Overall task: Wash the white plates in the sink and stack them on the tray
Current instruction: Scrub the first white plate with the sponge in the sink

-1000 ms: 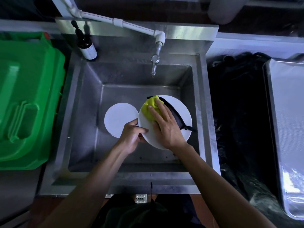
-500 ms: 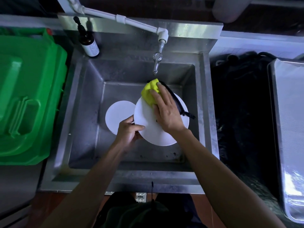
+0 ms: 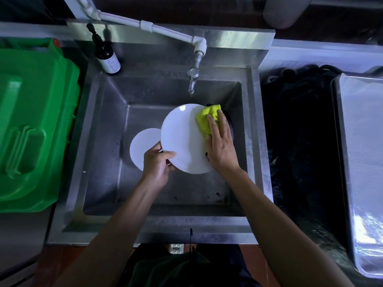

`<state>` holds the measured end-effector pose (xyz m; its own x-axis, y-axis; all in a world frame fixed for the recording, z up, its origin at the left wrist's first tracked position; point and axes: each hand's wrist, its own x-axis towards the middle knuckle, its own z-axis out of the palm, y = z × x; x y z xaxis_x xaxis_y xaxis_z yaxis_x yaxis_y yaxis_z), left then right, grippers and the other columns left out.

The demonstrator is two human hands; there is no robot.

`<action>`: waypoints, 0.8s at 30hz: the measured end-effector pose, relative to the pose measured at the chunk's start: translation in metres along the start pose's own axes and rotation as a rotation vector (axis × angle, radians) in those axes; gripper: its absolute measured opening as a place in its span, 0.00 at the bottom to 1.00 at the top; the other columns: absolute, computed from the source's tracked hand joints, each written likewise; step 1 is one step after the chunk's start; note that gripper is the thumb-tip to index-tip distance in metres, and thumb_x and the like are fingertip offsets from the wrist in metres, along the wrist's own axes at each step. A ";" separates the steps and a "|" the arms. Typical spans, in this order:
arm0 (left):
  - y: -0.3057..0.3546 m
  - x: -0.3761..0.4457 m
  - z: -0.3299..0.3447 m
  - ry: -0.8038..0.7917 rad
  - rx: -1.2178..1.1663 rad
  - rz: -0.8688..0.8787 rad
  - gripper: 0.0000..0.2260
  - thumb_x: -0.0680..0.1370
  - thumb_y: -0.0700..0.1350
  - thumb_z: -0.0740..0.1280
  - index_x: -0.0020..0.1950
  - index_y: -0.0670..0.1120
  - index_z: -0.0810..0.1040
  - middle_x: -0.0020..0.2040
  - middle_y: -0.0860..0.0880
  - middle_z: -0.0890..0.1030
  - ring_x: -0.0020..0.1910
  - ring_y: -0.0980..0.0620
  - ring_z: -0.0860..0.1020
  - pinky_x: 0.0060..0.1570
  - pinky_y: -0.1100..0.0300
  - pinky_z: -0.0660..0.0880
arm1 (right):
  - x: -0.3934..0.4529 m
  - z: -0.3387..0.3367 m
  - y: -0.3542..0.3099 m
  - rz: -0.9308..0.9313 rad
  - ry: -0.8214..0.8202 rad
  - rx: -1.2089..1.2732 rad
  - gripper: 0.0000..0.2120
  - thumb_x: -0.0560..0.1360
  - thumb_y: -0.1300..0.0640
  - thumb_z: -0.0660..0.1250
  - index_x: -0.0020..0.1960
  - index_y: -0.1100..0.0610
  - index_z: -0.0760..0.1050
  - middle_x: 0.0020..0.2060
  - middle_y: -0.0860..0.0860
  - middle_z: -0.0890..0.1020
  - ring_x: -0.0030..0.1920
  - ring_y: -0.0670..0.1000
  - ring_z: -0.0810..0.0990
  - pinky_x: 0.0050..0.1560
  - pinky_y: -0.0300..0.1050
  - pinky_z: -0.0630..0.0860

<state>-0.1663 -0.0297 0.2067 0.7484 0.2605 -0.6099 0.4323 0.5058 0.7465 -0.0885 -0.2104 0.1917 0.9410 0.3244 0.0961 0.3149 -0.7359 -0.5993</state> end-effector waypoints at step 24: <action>0.003 0.010 -0.004 0.081 -0.158 -0.078 0.20 0.70 0.27 0.60 0.52 0.45 0.84 0.47 0.40 0.83 0.43 0.41 0.81 0.39 0.50 0.80 | -0.051 0.033 -0.065 -0.057 -0.076 0.113 0.25 0.82 0.59 0.60 0.78 0.57 0.62 0.80 0.58 0.55 0.80 0.59 0.53 0.75 0.60 0.60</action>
<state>-0.1593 -0.0226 0.2013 0.6701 0.2777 -0.6884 0.3984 0.6479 0.6492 -0.1607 -0.1593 0.1997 0.9088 0.4105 0.0747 0.3473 -0.6451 -0.6806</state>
